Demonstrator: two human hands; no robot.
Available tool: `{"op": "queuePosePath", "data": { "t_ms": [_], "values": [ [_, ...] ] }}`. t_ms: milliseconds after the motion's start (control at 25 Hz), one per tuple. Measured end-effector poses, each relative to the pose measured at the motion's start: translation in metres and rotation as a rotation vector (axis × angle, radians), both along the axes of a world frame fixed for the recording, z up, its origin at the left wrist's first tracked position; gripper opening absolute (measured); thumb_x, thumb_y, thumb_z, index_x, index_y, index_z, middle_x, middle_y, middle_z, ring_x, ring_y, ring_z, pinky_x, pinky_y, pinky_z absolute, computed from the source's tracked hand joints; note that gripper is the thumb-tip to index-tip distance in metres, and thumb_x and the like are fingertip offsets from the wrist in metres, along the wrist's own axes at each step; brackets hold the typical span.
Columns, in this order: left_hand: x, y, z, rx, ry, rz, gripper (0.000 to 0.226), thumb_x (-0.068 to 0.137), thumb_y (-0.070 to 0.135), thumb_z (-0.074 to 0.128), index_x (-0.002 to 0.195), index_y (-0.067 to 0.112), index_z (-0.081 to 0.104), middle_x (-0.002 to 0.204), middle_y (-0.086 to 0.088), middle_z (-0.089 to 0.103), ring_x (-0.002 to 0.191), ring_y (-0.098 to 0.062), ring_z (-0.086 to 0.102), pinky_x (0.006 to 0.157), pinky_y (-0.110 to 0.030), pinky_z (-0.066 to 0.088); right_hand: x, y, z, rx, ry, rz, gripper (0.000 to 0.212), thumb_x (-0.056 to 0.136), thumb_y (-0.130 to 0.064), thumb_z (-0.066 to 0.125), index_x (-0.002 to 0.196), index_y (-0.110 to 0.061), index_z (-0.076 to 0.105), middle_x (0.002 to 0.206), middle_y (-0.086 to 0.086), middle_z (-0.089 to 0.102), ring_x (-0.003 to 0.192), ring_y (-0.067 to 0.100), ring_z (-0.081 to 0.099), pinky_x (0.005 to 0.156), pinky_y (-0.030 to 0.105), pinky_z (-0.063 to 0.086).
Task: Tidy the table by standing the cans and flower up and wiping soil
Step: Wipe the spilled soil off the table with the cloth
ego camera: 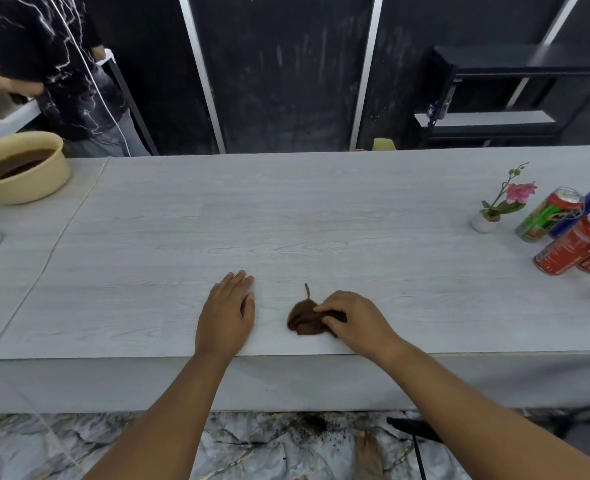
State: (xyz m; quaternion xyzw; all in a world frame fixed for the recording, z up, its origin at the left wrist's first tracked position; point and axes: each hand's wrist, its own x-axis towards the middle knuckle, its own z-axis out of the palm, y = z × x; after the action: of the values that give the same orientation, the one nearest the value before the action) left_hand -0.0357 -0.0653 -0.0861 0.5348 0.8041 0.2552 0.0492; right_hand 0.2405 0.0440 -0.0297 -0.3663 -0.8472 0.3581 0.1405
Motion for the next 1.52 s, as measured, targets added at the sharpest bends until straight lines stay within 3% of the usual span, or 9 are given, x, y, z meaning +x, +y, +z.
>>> {"op": "queuePosePath", "data": {
  "t_ms": [200,360,520,680,840,1000,1240,1360,1520],
  "values": [
    [0.000,0.000,-0.001,-0.006,0.007,0.001,0.045,0.113,0.031,0.048,0.156,0.023,0.056,0.167,0.005,0.047,0.160,-0.014,0.032,0.132,-0.035,0.019,0.024,-0.024,-0.011,0.066,-0.034,0.089,0.028,0.097,-0.014,0.076,0.122,-0.028,0.080,0.111,-0.018,0.070,0.104,-0.003,0.058,0.096,0.011,0.044],
    [-0.001,0.001,-0.002,-0.002,0.004,-0.001,0.045,0.112,0.031,0.048,0.156,0.023,0.056,0.167,0.005,0.047,0.160,-0.014,0.033,0.133,-0.036,0.020,0.035,-0.023,0.002,-0.129,-0.041,0.111,0.026,0.096,-0.013,0.076,0.114,-0.030,0.082,0.108,-0.019,0.074,0.102,-0.004,0.065,0.093,0.010,0.046],
    [-0.001,0.001,-0.004,0.008,-0.002,-0.003,0.045,0.111,0.030,0.051,0.155,0.022,0.057,0.166,0.004,0.048,0.159,-0.015,0.033,0.133,-0.038,0.021,0.035,0.029,0.025,-0.114,0.109,-0.158,0.026,0.090,-0.012,0.080,0.100,-0.036,0.083,0.100,-0.018,0.077,0.099,-0.002,0.070,0.090,0.014,0.050],
    [-0.001,0.000,-0.004,-0.002,-0.015,-0.002,0.045,0.111,0.031,0.050,0.155,0.023,0.057,0.167,0.004,0.047,0.160,-0.014,0.032,0.133,-0.039,0.021,0.033,0.064,0.018,-0.008,0.040,-0.366,0.025,0.092,-0.012,0.079,0.112,-0.027,0.081,0.108,-0.011,0.075,0.104,0.009,0.068,0.092,0.019,0.050],
    [-0.001,0.000,-0.004,-0.003,-0.013,-0.008,0.046,0.111,0.032,0.049,0.156,0.023,0.056,0.167,0.004,0.047,0.160,-0.015,0.033,0.133,-0.039,0.022,0.032,0.010,-0.010,0.125,0.013,-0.185,0.028,0.092,-0.007,0.078,0.118,-0.018,0.081,0.111,-0.002,0.075,0.106,0.018,0.067,0.098,0.030,0.052],
    [-0.002,0.002,-0.003,-0.008,-0.004,-0.010,0.046,0.112,0.032,0.048,0.156,0.021,0.056,0.167,0.003,0.047,0.160,-0.016,0.033,0.133,-0.040,0.022,0.040,-0.040,-0.017,0.073,0.006,-0.008,0.026,0.097,-0.018,0.075,0.118,-0.033,0.079,0.110,-0.021,0.070,0.105,-0.002,0.062,0.094,0.013,0.047],
    [-0.002,0.001,-0.007,0.022,-0.001,-0.004,0.044,0.112,0.032,0.051,0.155,0.024,0.057,0.166,0.006,0.047,0.159,-0.013,0.033,0.132,-0.038,0.023,0.066,0.037,0.009,0.085,0.158,-0.397,0.024,0.093,-0.006,0.077,0.108,-0.024,0.082,0.103,-0.016,0.074,0.100,0.000,0.067,0.088,0.010,0.046],
    [-0.004,0.002,-0.009,0.014,0.011,-0.004,0.044,0.111,0.033,0.050,0.155,0.027,0.056,0.166,0.009,0.046,0.159,-0.010,0.032,0.132,-0.036,0.023,0.091,0.082,0.010,0.097,0.065,-0.583,0.024,0.096,-0.007,0.072,0.114,-0.022,0.079,0.108,-0.007,0.074,0.100,0.012,0.067,0.090,0.024,0.048],
    [-0.003,0.001,-0.011,0.018,0.013,-0.002,0.044,0.112,0.034,0.049,0.154,0.029,0.057,0.166,0.011,0.047,0.158,-0.009,0.033,0.131,-0.035,0.023,0.105,0.086,-0.008,0.121,-0.078,-0.612,0.023,0.099,-0.012,0.071,0.120,-0.016,0.077,0.108,-0.001,0.073,0.094,0.016,0.063,0.083,0.027,0.046]
  ]
}}
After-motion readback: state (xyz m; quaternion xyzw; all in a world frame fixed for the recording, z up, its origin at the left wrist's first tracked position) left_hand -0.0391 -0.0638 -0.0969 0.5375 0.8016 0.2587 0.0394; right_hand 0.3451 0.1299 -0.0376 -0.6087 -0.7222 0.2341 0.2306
